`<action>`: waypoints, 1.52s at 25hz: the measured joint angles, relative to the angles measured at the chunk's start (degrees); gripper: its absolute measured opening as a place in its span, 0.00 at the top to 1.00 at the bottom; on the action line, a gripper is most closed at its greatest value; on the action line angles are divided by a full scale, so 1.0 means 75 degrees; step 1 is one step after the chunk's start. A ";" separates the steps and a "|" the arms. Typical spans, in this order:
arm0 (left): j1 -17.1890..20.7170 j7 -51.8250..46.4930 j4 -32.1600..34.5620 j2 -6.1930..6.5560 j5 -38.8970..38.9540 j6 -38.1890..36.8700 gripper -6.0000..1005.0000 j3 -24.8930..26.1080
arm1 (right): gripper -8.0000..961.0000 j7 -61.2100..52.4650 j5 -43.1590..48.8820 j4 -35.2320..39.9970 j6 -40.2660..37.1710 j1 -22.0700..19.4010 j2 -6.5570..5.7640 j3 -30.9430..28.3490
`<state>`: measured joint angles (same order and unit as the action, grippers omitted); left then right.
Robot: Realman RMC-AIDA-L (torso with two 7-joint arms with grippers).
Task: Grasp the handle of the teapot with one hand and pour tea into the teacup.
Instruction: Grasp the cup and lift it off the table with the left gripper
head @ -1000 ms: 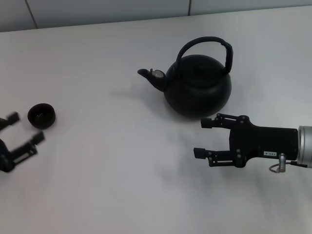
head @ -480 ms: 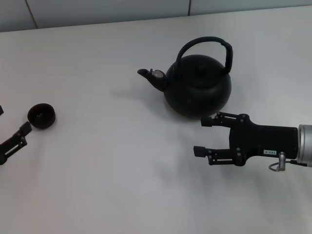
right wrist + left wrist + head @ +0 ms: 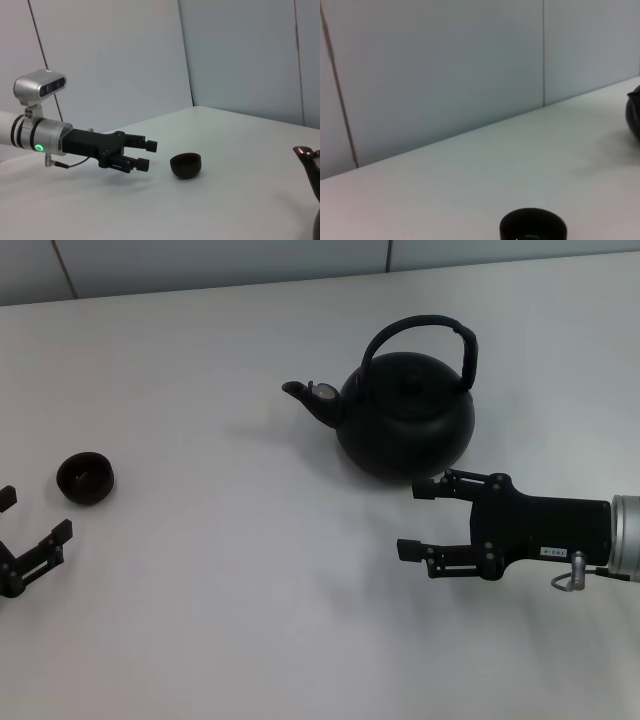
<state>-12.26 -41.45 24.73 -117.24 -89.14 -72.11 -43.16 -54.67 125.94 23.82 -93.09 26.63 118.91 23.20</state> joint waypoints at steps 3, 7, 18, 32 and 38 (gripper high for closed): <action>-0.0008 0.0002 0.0004 -0.0007 -0.0002 -0.0002 0.20 -0.0019 | 0.14 0.0000 0.0000 0.0000 0.0002 0.0000 0.0000 0.0000; -0.0122 0.0005 -0.0005 -0.0041 -0.0007 0.0032 0.21 -0.0023 | 0.14 0.0000 0.0000 0.0000 0.0003 0.0000 0.0008 0.0000; -0.0544 0.0007 -0.0103 -0.0104 -0.0009 0.0651 0.21 -0.0223 | 0.14 0.0000 0.0001 0.0000 -0.0031 0.0000 0.0012 0.0000; -0.1030 -0.0034 -0.0305 -0.0118 -0.0007 0.1308 0.23 -0.0328 | 0.14 0.0000 -0.0058 -0.0019 -0.0047 -0.0005 0.0012 0.0001; -0.1159 -0.0071 -0.0369 -0.0118 -0.0007 0.1523 0.23 -0.0525 | 0.14 0.0000 -0.0079 -0.0024 -0.0060 -0.0012 0.0012 0.0000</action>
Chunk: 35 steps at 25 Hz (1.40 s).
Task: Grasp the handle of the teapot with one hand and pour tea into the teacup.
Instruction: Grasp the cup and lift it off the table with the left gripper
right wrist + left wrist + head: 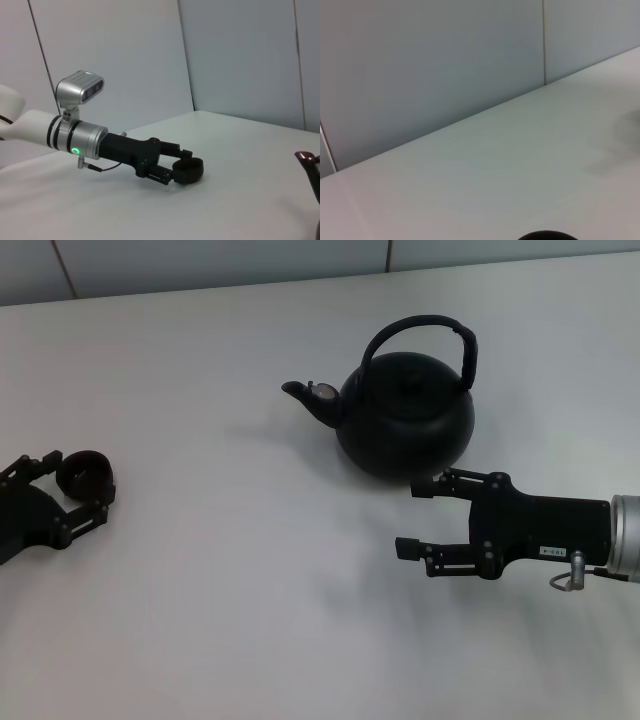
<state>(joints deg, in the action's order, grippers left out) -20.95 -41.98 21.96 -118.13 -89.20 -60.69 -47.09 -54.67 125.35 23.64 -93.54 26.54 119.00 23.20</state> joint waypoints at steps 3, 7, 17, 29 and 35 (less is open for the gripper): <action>-0.0041 -0.0002 -0.0022 0.0000 0.0000 0.0030 0.23 -0.0003 | 0.14 0.0000 -0.0007 0.0000 0.0000 0.0000 0.0000 0.0000; -0.0092 -0.0015 -0.0026 0.0001 -0.0001 0.0061 0.24 -0.0003 | 0.14 0.0000 -0.0014 0.0000 0.0000 0.0004 0.0000 0.0001; -0.0123 -0.0055 -0.0042 0.0001 0.0014 0.0235 0.24 -0.0001 | 0.14 0.0000 -0.0014 0.0000 0.0000 0.0012 0.0000 0.0000; -0.0177 -0.0197 0.0022 -0.0007 0.0014 -0.0612 0.31 -0.0381 | 0.14 0.0000 -0.0017 -0.0034 0.0033 0.0013 0.0008 0.0001; -0.0633 -0.0397 -0.0009 -0.0116 0.0044 -0.0574 0.31 -0.1104 | 0.14 0.0000 -0.0023 -0.0120 0.0065 0.0043 0.0011 0.0000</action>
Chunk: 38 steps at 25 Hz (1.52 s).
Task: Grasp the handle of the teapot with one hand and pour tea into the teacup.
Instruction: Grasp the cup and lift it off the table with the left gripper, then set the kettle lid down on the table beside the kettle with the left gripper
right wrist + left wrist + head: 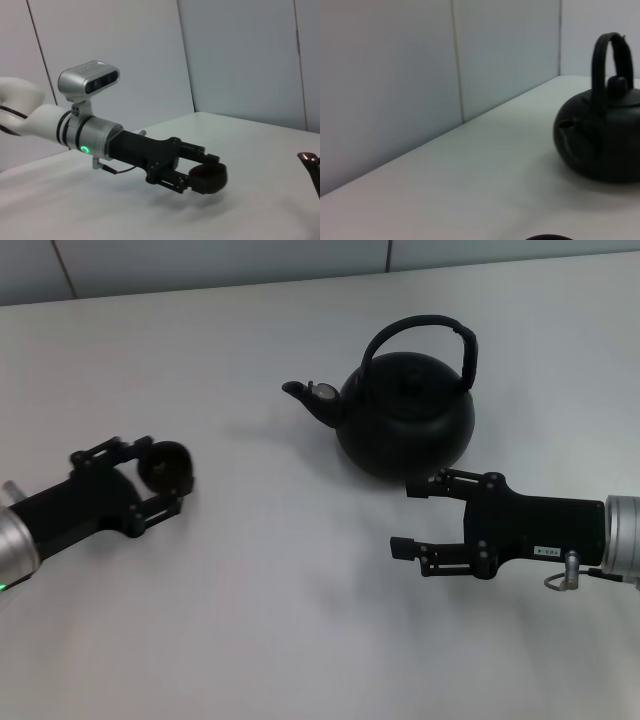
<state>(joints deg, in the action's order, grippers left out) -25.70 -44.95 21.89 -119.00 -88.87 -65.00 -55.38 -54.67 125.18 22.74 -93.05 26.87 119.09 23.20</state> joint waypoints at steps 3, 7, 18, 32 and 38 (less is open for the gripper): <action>-0.0302 -0.0003 -0.0088 -0.0025 0.0050 0.0101 0.31 -0.0212 | 0.14 0.0013 -0.0003 -0.0036 0.0000 0.0003 0.0000 0.0000; -0.0574 0.0019 -0.0322 -0.0025 0.0242 0.0225 0.31 -0.0325 | 0.14 0.0097 -0.0003 -0.0088 0.0000 0.0002 0.0001 0.0000; -0.0733 0.0331 -0.0615 -0.0023 0.1381 0.0760 0.31 -0.1540 | 0.14 0.0201 -0.0003 -0.0167 -0.0003 0.0019 0.0000 0.0000; -0.0874 0.0527 -0.0918 -0.0023 0.1559 0.1257 0.31 -0.1746 | 0.14 0.0315 -0.0003 -0.0197 0.0003 0.0043 0.0001 -0.0012; -0.0875 0.0581 -0.0933 -0.0024 0.1563 0.1278 0.31 -0.1746 | 0.14 0.0316 -0.0003 -0.0196 0.0008 0.0042 0.0001 -0.0012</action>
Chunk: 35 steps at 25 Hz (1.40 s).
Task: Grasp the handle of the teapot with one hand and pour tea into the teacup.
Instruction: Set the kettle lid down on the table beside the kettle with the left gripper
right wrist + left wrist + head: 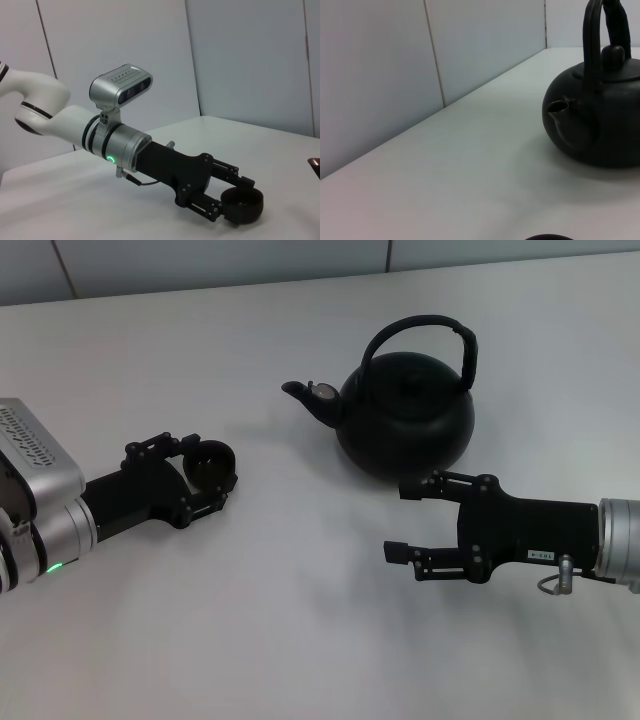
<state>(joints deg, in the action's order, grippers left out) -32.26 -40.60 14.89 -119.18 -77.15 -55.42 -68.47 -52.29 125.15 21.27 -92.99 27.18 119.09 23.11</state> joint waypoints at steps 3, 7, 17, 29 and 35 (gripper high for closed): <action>0.0000 0.0006 -0.0003 0.0000 0.0001 0.0001 0.31 0.0000 | 0.14 0.0001 0.0000 0.0000 0.0001 -0.0002 0.0000 0.0000; 0.0000 0.0009 -0.0005 0.0000 0.0004 0.0013 0.31 0.0001 | 0.14 0.0000 0.0000 0.0000 0.0001 0.0005 0.0000 0.0000; 0.0002 0.0004 -0.0007 0.0000 -0.0002 0.0018 0.23 0.0000 | 0.14 0.0000 0.0000 -0.0001 0.0001 0.0017 0.0000 0.0000; 0.0573 0.0000 0.0424 0.0035 0.0204 -0.0800 0.21 0.0166 | 0.14 0.0000 0.0001 -0.0071 0.0084 0.0020 0.0000 0.0000; 0.0910 -0.0216 0.0754 0.0155 0.0268 -0.1394 0.21 0.0181 | 0.14 0.0000 0.0000 -0.0071 0.0118 0.0020 0.0000 0.0000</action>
<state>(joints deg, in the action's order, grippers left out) -25.43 -42.22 20.55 -118.02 -75.14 -65.87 -67.11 -52.29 125.16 20.74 -92.10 27.33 119.09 23.11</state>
